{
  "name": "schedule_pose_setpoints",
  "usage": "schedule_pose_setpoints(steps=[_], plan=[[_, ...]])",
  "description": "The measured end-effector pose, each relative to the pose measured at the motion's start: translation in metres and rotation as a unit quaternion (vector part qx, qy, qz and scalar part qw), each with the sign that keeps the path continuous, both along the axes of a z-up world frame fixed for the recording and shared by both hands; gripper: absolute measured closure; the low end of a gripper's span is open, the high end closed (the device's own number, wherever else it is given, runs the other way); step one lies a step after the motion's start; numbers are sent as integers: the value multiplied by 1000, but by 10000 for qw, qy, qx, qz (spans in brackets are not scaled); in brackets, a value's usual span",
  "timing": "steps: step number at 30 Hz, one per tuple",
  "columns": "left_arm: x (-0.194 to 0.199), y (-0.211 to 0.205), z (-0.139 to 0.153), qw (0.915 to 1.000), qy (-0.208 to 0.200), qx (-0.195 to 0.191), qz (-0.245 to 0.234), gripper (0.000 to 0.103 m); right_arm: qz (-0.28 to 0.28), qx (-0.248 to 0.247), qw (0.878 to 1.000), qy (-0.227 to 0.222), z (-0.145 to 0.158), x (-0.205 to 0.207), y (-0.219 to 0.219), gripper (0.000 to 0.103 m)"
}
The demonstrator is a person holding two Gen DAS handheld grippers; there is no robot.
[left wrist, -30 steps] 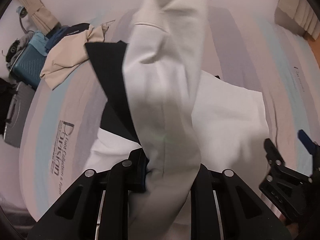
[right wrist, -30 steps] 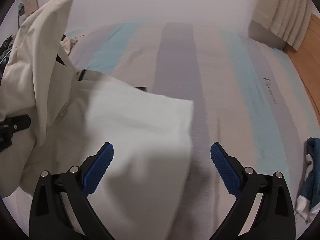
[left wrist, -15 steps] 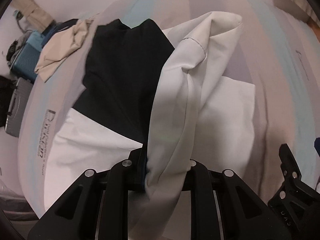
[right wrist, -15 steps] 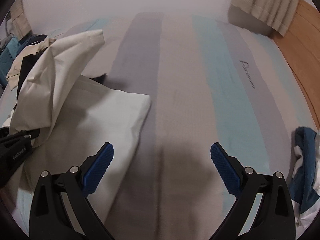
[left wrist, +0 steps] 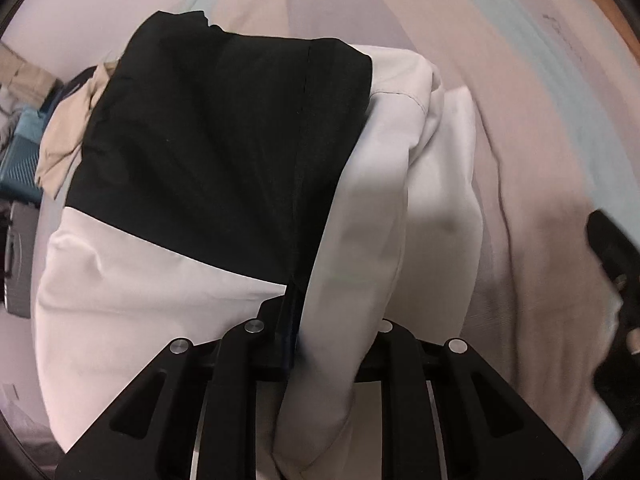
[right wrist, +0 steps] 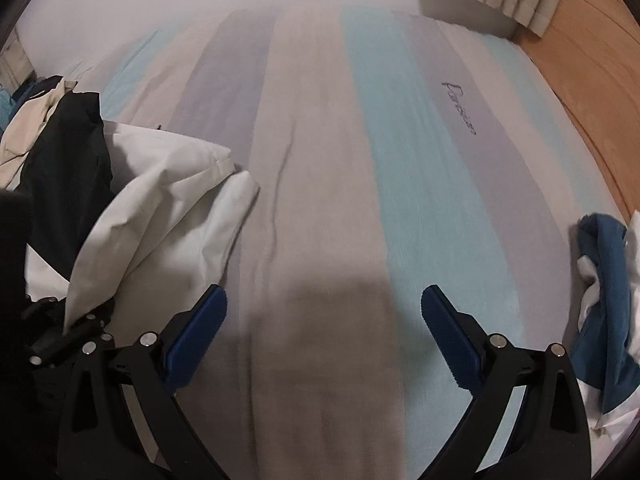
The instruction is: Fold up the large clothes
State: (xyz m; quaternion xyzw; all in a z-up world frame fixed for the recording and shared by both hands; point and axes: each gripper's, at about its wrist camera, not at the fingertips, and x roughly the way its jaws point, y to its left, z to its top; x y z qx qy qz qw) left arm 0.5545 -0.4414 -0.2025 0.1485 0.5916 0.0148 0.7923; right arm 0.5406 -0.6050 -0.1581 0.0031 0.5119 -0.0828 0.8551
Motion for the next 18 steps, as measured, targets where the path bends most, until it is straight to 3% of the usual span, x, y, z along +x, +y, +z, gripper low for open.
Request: schedule_pose_setpoints(steps=[6, 10, 14, 16, 18], plan=[[-5, -12, -10, 9997, -132, 121, -164, 80, -162, 32, 9998, 113, -14, -3, -7, 9], [-11, -26, -1, 9993, -214, -119, -277, 80, -250, 29, 9996, 89, -16, -4, -12, 9], [-8, -30, -24, 9993, -137, 65, -339, 79, -416, 123, 9990, 106, -17, -7, -22, 9], [-8, -31, -25, 9990, -137, 35, -431, 71, -439, 137, 9989, 122, -17, -7, -26, 9], [-7, -35, -24, 9984, -61, -23, -553, 52, -433, 110, 9989, 113, -15, -9, -29, 9]])
